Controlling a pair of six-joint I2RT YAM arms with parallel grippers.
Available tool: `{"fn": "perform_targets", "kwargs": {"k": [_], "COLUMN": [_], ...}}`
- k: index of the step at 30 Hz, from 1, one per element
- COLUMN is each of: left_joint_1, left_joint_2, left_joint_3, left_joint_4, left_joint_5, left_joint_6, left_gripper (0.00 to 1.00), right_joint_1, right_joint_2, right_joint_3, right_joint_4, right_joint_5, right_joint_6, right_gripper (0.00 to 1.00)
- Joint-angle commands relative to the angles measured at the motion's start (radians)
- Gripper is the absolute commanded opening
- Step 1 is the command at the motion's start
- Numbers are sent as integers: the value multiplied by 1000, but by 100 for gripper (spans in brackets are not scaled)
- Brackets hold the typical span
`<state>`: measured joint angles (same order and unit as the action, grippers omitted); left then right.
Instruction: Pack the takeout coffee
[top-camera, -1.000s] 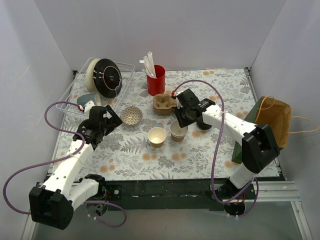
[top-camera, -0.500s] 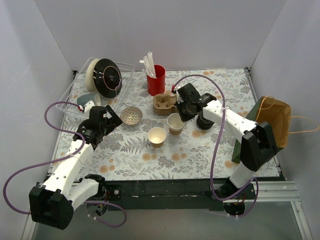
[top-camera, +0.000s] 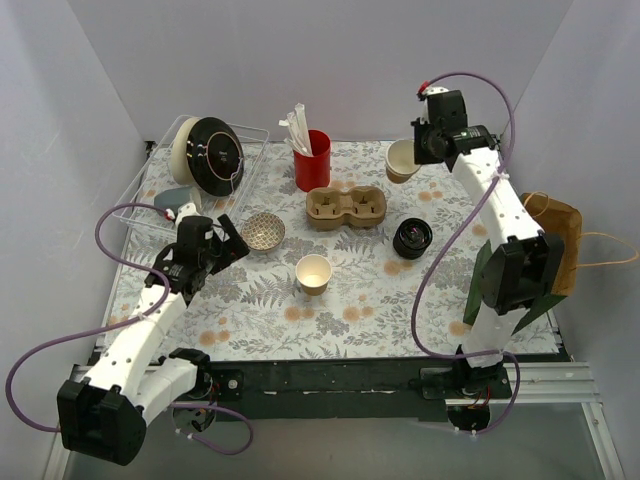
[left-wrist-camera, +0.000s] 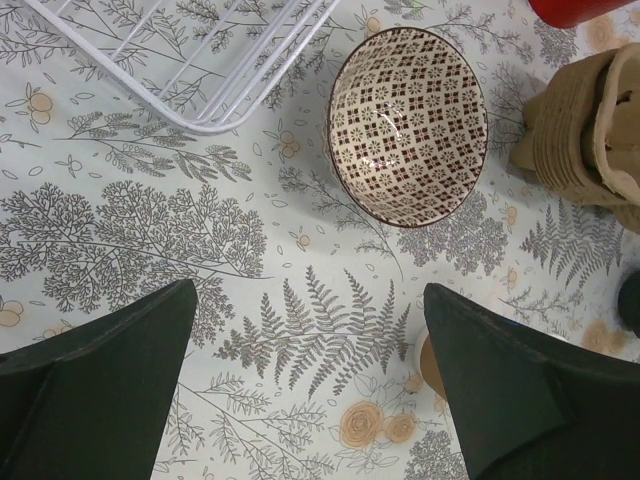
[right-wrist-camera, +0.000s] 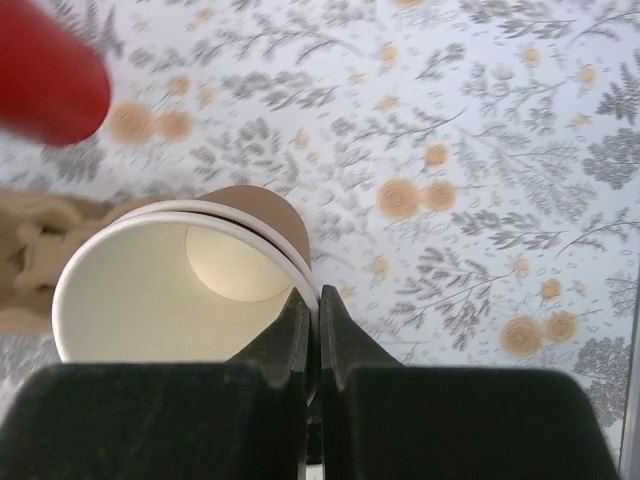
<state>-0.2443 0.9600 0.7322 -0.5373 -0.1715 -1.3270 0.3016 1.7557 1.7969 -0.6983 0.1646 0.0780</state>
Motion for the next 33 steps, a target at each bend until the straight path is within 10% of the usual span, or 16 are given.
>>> {"fn": "perform_targets", "kwargs": {"k": [1, 23, 33], "left_joint_1": [4, 2, 3], "left_joint_2": [-70, -78, -90], "left_joint_3": [-20, -17, -17], "left_joint_4": [28, 13, 11], "left_joint_5": [23, -17, -25], "left_joint_6": [49, 48, 48], "left_gripper": [98, 98, 98], "right_joint_1": [-85, -205, -223], "right_joint_2": [135, 435, 404], "right_joint_3": [117, 159, 162], "right_joint_4": [-24, 42, 7], "right_joint_5": [44, 44, 65], "right_joint_6": [22, 105, 117], "right_gripper": [2, 9, 31]}}
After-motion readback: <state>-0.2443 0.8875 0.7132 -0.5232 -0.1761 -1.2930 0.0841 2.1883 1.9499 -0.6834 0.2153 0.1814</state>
